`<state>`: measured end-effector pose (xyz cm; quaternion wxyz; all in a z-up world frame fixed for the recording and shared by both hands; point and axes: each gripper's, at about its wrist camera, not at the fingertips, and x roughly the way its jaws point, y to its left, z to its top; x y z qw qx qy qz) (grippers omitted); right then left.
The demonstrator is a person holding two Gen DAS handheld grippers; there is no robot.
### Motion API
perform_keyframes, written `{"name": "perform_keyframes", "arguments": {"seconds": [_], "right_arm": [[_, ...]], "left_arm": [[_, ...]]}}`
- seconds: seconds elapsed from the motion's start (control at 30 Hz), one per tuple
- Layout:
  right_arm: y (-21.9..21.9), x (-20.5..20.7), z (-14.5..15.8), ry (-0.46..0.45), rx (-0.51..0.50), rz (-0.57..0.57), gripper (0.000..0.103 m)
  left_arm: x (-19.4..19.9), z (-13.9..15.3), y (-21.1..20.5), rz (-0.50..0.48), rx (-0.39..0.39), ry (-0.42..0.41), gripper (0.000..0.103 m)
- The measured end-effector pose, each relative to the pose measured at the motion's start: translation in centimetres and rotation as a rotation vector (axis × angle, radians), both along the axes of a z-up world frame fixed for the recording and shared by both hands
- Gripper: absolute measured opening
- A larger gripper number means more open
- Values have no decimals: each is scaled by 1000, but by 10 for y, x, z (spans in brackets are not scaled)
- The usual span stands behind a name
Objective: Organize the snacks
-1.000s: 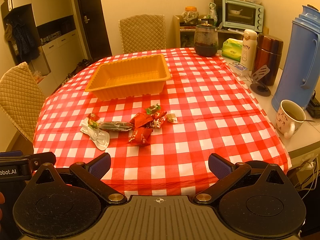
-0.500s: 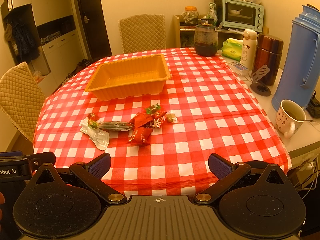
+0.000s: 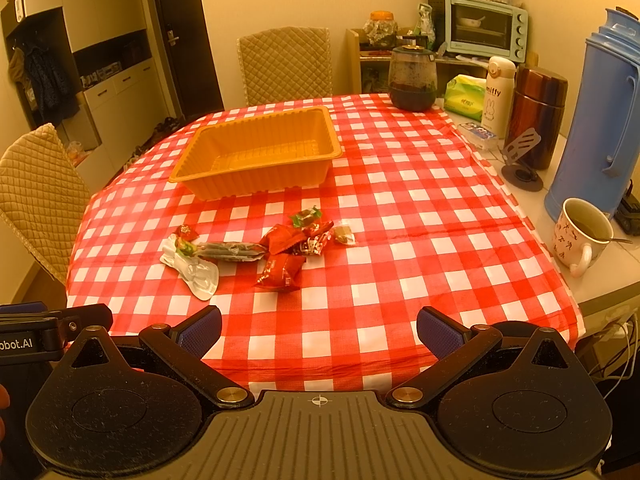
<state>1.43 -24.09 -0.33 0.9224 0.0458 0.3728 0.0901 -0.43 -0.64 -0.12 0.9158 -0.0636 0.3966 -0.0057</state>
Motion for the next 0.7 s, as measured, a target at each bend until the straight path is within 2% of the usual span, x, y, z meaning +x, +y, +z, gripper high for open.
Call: {"name": "perform_keyframes", "arguments": {"seconds": [0.43, 0.63, 0.7], "right_arm": [[-5, 15, -15, -24, 45, -38, 103], [2, 37, -36, -5, 57, -19, 102], [6, 47, -44, 3, 59, -7, 97]], "left_arm": [[20, -20, 10, 38, -57, 32, 102], [41, -39, 24, 86, -86, 50, 99], [50, -45, 28, 101, -87, 53, 98]]}}
